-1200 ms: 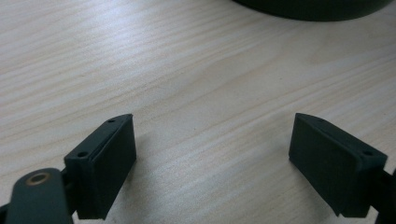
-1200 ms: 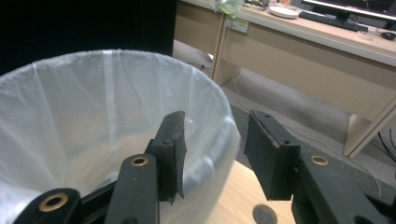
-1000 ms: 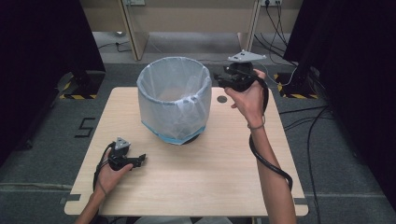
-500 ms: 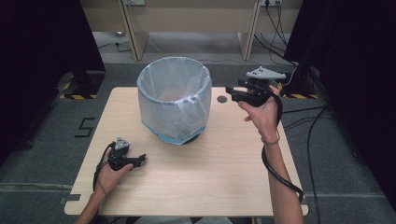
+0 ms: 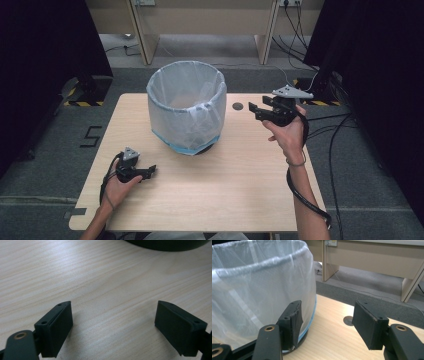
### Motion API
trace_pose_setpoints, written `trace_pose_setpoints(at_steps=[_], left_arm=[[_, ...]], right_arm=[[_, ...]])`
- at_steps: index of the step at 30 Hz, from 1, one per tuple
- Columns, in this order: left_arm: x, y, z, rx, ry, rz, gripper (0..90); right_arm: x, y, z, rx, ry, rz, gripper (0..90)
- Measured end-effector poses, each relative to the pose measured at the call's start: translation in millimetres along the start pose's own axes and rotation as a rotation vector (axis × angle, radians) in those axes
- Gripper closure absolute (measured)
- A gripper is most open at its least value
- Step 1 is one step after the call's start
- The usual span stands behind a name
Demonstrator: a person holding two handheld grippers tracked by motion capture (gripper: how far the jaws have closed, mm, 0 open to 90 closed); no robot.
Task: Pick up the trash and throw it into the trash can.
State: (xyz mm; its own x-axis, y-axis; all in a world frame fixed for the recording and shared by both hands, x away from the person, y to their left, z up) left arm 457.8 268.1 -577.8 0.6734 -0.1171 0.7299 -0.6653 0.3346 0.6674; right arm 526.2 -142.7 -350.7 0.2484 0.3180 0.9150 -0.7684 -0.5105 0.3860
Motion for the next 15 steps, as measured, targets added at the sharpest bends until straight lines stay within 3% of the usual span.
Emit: trace_pose_setpoints(at_steps=[15], left_arm=[[0.0,0.0,0.0,0.000,0.000,-0.001,14.1]], right_arm=[[-37.7,7.7,-2.1,-0.011,-0.018,-0.025,39.5]])
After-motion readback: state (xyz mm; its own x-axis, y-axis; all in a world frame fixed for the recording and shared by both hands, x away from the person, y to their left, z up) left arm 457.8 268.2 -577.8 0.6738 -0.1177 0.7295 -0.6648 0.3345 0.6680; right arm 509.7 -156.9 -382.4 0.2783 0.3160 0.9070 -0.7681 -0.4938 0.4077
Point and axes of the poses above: each handheld gripper's, and its own axes: y roughly backward along the jaws, x roughly out of its top, z roughly to its right, the point moved 8 cm from there along -y, roughly forward along the jaws, and after that the axes turned 10 degrees about y, right-handed, at the moved point
